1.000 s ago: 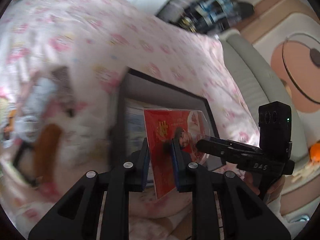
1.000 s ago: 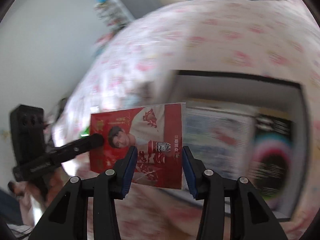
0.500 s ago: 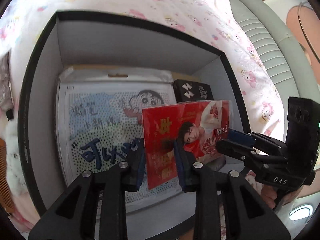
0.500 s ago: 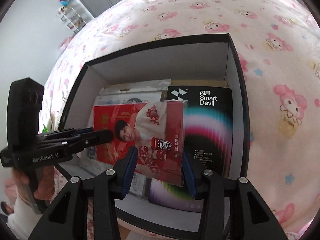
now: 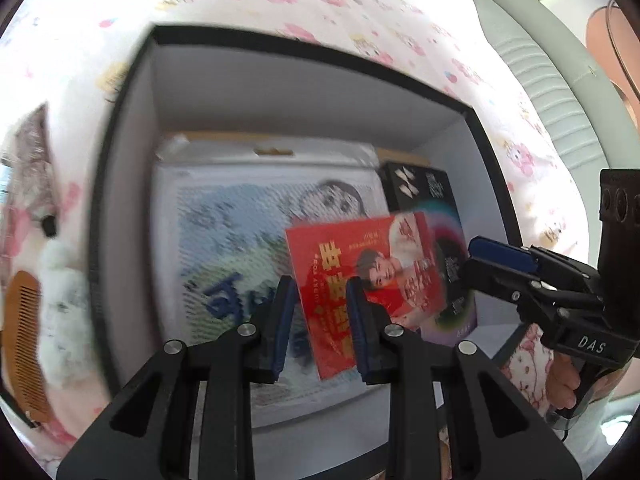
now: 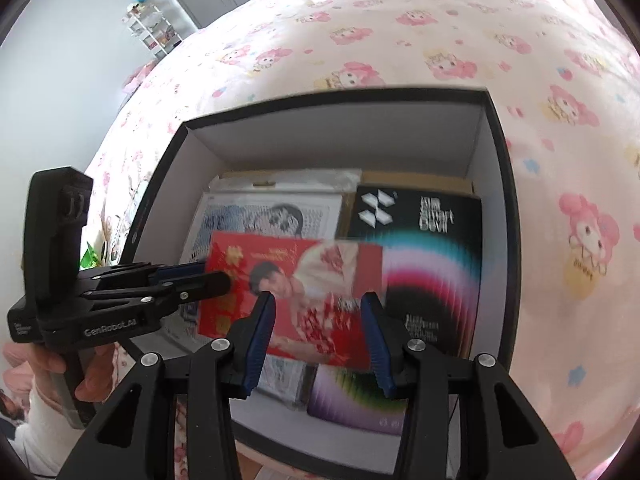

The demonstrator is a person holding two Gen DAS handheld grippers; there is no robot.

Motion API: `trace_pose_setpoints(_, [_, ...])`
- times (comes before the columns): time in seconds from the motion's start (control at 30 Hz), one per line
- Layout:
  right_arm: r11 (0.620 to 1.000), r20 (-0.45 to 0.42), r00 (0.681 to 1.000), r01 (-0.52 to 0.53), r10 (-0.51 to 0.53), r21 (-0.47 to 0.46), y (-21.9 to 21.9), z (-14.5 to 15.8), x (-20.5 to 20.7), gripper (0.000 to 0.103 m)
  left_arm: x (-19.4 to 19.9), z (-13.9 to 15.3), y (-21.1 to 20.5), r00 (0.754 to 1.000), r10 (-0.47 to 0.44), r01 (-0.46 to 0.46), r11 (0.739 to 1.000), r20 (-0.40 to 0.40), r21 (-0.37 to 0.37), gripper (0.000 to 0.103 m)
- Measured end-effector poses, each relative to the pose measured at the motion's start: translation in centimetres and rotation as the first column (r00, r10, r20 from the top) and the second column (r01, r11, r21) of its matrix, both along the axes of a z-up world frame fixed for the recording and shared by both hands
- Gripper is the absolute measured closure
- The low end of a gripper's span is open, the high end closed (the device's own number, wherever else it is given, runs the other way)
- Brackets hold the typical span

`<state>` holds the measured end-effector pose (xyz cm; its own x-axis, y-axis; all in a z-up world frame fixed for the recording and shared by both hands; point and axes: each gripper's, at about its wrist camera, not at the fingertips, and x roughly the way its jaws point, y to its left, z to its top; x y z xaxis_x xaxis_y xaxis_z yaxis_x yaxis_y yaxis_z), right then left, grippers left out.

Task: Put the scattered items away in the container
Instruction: 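Lower the red card packet into the container beside the black box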

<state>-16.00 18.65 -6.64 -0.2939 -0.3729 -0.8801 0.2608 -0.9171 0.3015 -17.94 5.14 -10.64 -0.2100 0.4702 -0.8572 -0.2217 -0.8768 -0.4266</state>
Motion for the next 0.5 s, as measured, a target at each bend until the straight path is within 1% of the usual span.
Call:
trace_pose_setpoints(0.17, [0.999, -0.022, 1.000, 0.018, -0.019, -0.031, -0.5, 0.1, -1.5, 0.062, -0.2, 1.0, -0.1, 0.999, 0.026, -0.028, 0.998, -0.034, -0.063, 0.078])
trace_pose_setpoints(0.27, [0.997, -0.012, 0.999, 0.029, -0.030, -0.065, -0.1, -0.5, -1.1, 0.062, -1.2, 0.5, 0.4, 0.999, 0.034, -0.037, 0.996, -0.037, -0.078, 0.078])
trace_pose_setpoints(0.37, [0.997, 0.018, 0.999, 0.044, -0.043, -0.069, 0.3, -1.5, -0.7, 0.062, -2.1, -0.7, 1.0, 0.998, 0.059, -0.059, 0.993, 0.000, -0.103, 0.078])
trace_pose_setpoints(0.47, [0.998, 0.038, 0.998, 0.049, -0.047, -0.040, 0.3, -2.2, -0.3, 0.062, -2.5, -2.1, 1.5, 0.996, 0.061, -0.055, 0.995, 0.064, -0.087, 0.078])
trace_pose_setpoints(0.5, [0.998, 0.049, 0.997, 0.053, -0.051, -0.041, 0.4, -2.4, -0.2, 0.062, -2.5, -2.3, 1.6, 0.996, 0.058, -0.051, 0.995, 0.072, -0.087, 0.078])
